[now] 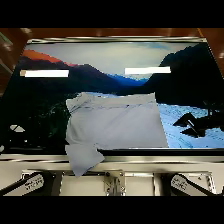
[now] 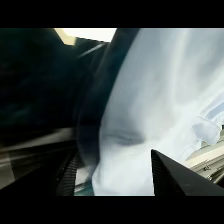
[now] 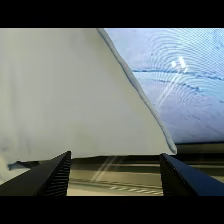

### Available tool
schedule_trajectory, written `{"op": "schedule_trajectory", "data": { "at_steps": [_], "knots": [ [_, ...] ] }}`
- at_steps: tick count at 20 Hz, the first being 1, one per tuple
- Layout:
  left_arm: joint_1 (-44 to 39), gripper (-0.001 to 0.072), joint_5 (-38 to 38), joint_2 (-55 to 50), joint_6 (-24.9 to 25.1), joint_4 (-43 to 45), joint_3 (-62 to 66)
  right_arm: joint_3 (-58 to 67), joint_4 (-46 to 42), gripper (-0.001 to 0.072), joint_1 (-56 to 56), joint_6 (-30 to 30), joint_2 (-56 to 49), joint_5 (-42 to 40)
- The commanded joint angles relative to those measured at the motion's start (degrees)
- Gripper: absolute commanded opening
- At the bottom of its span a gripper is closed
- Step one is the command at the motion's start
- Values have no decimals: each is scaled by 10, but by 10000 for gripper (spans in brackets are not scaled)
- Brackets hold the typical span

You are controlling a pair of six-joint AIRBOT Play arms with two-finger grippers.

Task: Fold the shirts.

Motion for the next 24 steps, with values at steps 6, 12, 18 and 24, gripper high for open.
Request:
{"op": "schedule_trajectory", "data": {
  "at_steps": [6, 12, 18, 24],
  "knots": [
    [-53, 35, 32, -35, 10, -57, 0, -66, -4, 676, 1, -25, -54, -17],
    [-53, 34, 11, -8, 8, -56, 40, -118, 13, 676, 1, -57, -87, -63],
    [-55, 34, -10, 23, 7, -57, 76, -123, -3, 631, 106, -22, -110, -130],
    [-54, 33, -47, 49, 7, -56, 203, -71, 136, 57, 177, -91, -114, -68]
  ]
}}
